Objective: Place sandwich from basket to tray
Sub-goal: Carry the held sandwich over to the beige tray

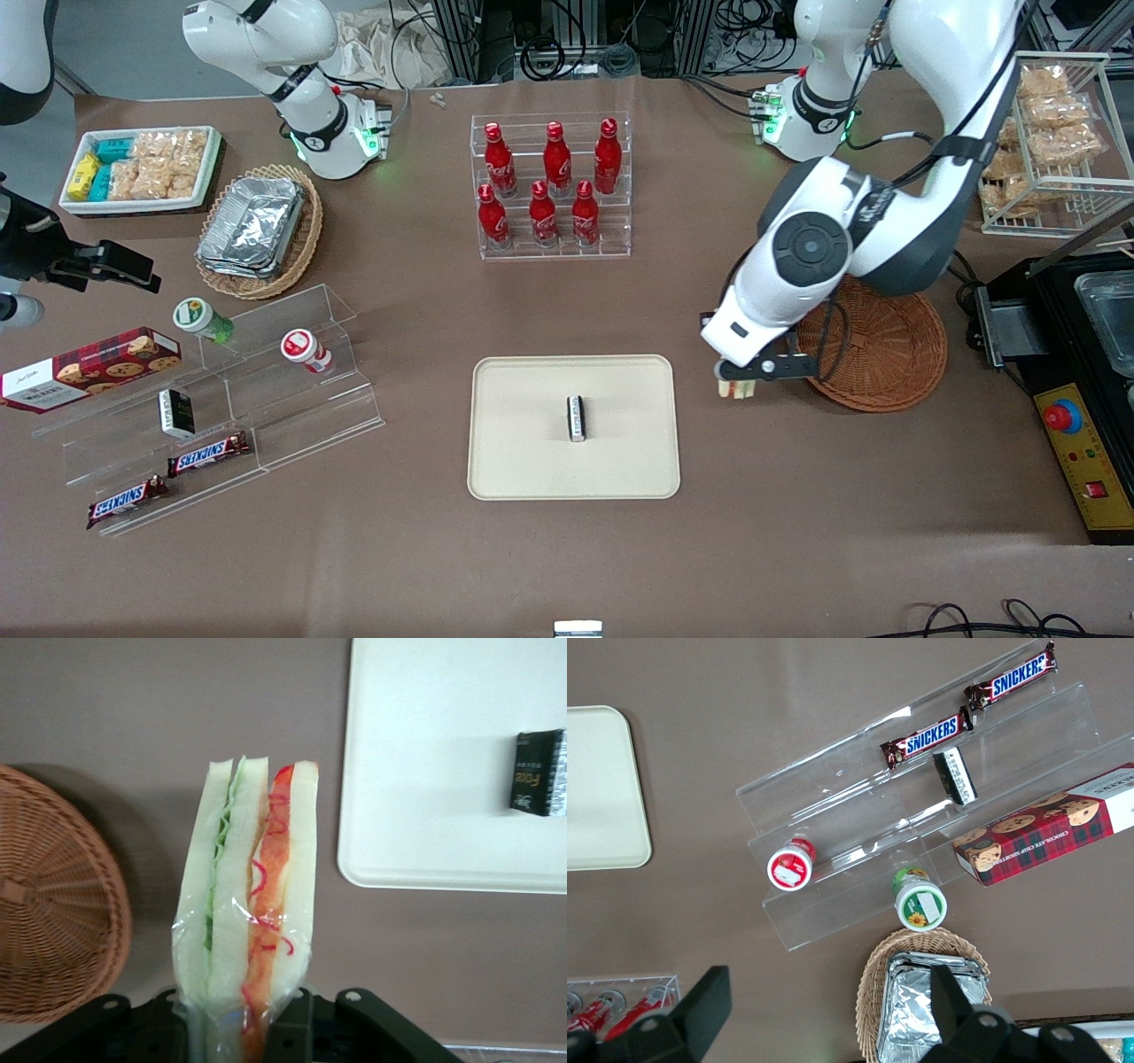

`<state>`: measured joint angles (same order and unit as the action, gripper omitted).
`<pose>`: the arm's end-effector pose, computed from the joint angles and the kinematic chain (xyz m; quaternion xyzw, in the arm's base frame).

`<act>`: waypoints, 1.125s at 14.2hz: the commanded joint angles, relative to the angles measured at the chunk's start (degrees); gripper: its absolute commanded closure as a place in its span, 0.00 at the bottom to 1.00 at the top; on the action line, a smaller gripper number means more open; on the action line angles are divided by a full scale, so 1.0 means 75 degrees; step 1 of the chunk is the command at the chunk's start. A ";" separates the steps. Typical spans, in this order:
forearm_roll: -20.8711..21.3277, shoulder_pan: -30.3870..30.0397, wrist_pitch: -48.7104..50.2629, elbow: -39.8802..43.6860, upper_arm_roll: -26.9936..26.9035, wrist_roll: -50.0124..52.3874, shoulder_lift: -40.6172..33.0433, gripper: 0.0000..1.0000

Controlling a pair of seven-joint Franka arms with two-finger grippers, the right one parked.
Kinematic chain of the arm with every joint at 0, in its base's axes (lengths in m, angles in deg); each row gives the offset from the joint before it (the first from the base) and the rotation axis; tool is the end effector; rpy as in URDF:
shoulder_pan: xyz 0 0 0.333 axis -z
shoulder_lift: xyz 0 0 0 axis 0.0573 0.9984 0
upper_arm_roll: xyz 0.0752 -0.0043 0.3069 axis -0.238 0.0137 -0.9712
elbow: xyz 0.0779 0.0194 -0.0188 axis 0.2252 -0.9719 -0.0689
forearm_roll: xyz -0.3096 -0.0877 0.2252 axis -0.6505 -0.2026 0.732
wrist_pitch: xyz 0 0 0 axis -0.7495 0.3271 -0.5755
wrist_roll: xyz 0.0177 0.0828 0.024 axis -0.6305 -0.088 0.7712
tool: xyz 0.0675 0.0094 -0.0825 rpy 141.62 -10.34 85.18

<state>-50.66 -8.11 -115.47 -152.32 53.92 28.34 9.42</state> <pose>0.5690 -0.2914 0.3959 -0.9983 -0.0153 0.0531 0.0159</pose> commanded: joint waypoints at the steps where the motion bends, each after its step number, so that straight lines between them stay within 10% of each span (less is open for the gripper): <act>1: 0.0263 0.0033 -0.0329 0.0312 0.0007 0.0163 0.0478 1.00; 16: 0.1365 0.2189 -0.2054 0.2503 -0.1434 0.0421 0.3631 1.00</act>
<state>-41.80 5.47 -131.20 -137.79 45.26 30.88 33.47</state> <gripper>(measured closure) 0.793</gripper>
